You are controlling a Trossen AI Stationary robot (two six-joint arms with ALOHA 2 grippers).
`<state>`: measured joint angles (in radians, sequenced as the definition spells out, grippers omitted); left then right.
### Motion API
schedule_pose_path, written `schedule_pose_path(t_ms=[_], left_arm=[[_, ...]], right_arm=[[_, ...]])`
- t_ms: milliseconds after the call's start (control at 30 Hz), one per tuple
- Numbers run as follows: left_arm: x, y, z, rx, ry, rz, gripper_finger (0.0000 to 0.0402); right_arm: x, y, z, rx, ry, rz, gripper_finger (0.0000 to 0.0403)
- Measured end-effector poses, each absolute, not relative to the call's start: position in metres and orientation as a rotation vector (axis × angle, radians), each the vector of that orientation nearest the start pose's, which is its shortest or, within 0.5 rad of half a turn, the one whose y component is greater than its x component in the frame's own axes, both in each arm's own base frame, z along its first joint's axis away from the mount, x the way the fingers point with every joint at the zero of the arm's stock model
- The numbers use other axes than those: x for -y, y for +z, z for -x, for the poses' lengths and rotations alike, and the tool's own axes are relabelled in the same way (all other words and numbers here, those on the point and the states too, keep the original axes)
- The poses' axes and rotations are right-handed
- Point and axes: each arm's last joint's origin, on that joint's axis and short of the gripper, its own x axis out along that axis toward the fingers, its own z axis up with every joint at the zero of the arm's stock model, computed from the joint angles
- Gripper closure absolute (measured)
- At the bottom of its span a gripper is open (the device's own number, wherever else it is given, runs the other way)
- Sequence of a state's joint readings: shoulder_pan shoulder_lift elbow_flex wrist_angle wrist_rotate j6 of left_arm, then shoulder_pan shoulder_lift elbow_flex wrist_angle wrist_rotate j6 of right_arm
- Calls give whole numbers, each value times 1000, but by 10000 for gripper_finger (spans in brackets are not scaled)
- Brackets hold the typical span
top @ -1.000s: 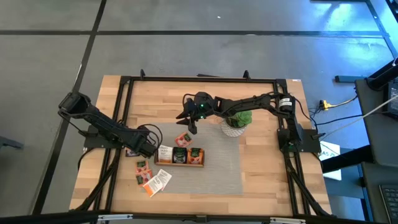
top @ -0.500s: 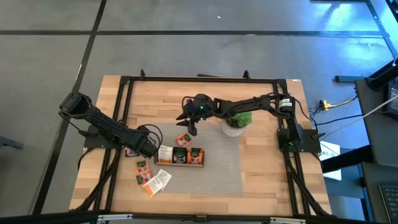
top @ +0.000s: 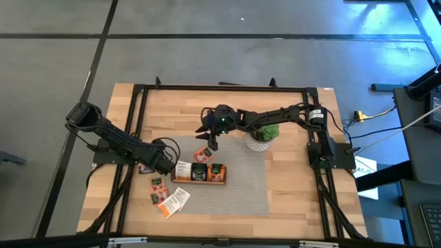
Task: Pick & Place Tea
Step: Put the white tea bag into the left section of the wooden organizer
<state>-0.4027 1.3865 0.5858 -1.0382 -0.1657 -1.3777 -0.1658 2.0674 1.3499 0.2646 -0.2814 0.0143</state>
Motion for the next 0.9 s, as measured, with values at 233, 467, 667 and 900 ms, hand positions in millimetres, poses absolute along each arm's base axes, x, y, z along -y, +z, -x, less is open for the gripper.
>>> schedule_pose_path(t_ms=[233, 467, 667, 900], left_arm=[[59, 137, -149, -1475, 992, 488, 236], [60, 144, -151, -1486, 994, 482, 239], [60, 144, -151, -1492, 989, 480, 236], [62, 148, -152, -1555, 925, 491, 238]], right_arm=[[67, 178, -451, -443, 110, -114, 273], [67, 178, -451, -442, 110, -114, 273], [67, 178, -451, -443, 110, -115, 272], [67, 178, -451, -443, 109, -116, 272]])
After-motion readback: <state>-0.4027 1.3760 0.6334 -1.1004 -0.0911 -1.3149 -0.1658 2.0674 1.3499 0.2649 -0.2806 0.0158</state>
